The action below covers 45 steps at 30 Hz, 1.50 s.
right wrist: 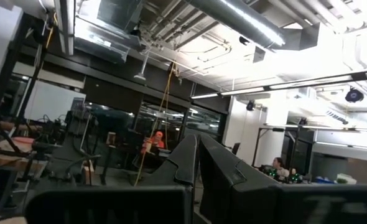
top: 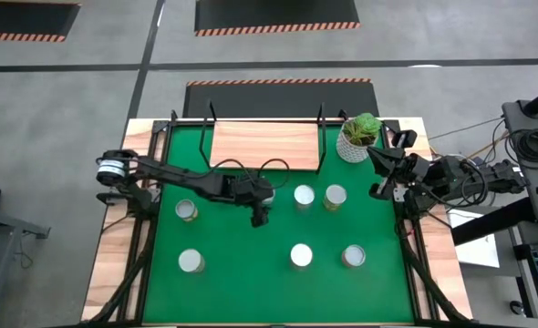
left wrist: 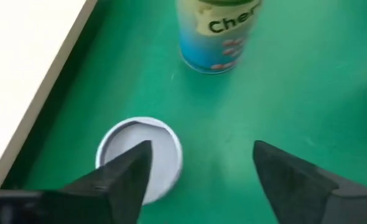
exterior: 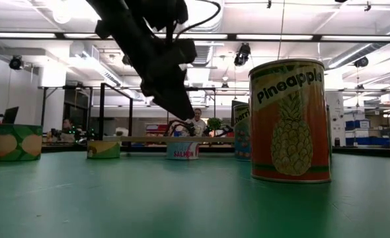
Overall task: Pick and place cans onto a shelf
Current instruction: Put the canned salmon good on the shelf
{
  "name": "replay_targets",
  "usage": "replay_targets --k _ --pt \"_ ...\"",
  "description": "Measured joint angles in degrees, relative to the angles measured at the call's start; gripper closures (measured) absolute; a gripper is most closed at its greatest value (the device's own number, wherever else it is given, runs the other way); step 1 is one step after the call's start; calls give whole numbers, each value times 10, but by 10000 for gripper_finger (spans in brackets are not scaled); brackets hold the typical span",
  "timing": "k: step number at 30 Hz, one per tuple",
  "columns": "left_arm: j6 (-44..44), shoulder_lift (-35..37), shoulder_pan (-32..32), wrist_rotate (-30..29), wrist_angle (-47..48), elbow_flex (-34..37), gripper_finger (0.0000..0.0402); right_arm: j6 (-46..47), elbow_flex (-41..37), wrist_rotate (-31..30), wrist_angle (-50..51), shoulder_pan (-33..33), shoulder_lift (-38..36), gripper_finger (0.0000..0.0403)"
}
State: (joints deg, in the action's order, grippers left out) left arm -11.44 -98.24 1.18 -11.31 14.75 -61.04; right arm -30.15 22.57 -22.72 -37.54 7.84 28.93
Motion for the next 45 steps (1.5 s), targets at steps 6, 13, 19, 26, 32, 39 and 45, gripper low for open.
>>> replay_targets --k 6,13,19,26,32,39,45 --pt "38 -34 -19 -3 -8 1 87 -2 0 0 0 0 0 392" --pt "64 -49 -29 -42 -18 1 96 -6 0 -14 7 0 0 392" --pt "71 -49 -41 -41 -20 3 98 -9 0 -15 9 0 0 392" --pt "73 -49 -51 -12 -23 12 98 -7 0 -15 13 0 0 392" --pt "73 -48 -57 -4 -55 30 98 -3 0 -15 13 0 0 392" --pt "61 -47 -60 1 -72 41 104 -3 0 -15 15 0 0 392" --pt "48 -47 -57 22 -73 41 119 -3 0 -14 15 0 0 392"
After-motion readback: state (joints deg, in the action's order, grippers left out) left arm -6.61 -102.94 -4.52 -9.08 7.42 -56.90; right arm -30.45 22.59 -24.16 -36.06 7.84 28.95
